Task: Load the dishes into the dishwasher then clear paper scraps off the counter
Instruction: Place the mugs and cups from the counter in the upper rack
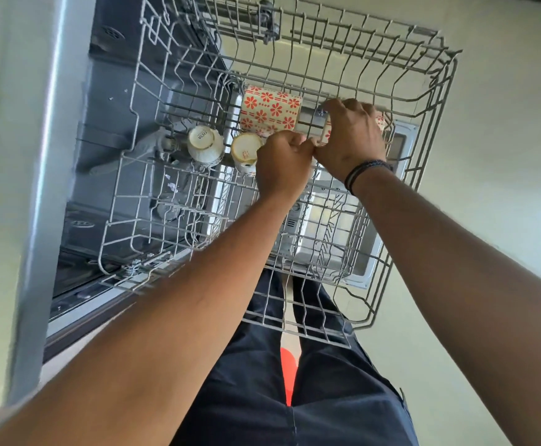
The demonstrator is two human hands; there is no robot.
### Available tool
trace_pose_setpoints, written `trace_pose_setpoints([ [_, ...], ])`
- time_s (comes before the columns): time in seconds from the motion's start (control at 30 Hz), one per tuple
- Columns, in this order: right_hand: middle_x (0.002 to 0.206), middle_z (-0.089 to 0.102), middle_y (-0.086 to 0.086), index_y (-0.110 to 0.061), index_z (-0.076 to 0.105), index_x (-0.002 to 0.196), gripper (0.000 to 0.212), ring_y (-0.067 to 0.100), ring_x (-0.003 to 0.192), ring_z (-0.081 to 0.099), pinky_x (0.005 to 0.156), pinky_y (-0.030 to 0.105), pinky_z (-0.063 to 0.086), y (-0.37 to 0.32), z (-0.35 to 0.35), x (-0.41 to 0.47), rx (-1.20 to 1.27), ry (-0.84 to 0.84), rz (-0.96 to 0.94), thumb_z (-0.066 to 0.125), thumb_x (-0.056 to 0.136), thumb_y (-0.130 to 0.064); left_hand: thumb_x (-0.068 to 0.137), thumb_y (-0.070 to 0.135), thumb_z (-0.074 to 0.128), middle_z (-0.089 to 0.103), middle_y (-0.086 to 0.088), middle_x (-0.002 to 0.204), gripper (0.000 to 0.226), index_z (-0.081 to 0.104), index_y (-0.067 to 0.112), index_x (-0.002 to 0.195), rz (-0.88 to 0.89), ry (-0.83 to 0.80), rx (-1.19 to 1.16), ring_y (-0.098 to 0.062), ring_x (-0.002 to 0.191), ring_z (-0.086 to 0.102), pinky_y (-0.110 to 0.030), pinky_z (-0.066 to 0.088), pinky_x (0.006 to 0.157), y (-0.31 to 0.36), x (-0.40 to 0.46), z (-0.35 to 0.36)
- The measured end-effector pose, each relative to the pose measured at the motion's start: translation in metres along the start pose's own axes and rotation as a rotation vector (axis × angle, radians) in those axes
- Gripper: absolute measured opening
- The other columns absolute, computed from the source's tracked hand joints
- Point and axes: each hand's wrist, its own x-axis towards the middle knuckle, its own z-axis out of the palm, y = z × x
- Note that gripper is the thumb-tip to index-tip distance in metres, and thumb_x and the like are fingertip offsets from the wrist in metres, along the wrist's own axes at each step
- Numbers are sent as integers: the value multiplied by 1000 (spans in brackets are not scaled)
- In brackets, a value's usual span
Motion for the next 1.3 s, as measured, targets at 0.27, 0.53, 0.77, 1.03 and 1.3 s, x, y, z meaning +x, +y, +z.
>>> trace_pose_setpoints([
  [0.27,125,63,5,-22,58,130,51,28,120,54,94,42,53,-42,-65,-41,152,-8,-87,74,84,-37,96,44,65,71,1,80,39,71,6,94,75,5,16,-4,62,61,-14,33,51,39,-40,-69],
  [0.53,105,67,-1,-17,62,123,31,12,90,62,73,23,52,-134,-127,-88,384,-13,-267,65,94,-27,96,44,63,75,-2,111,40,72,10,115,16,252,-47,-11,93,72,-23,56,78,69,-86,-190],
  [0.77,111,68,2,-14,60,127,41,15,96,64,84,30,56,-249,-136,-128,442,-128,-487,68,92,-33,93,47,61,77,10,98,32,75,21,105,-68,506,-41,-2,84,70,-25,54,83,49,-137,-283],
  [1.03,108,71,4,-18,63,122,39,21,104,64,89,27,46,-367,-99,-195,378,-243,-621,68,89,-37,96,36,67,74,1,114,28,72,17,115,-198,733,-192,-9,98,69,-37,56,94,-25,-204,-397],
  [1.3,113,67,2,-21,60,125,41,20,102,65,92,31,52,-477,-45,-283,277,-361,-835,67,88,-38,92,52,60,77,6,98,35,72,24,109,-284,894,-323,-10,87,74,-41,60,84,-103,-245,-474],
])
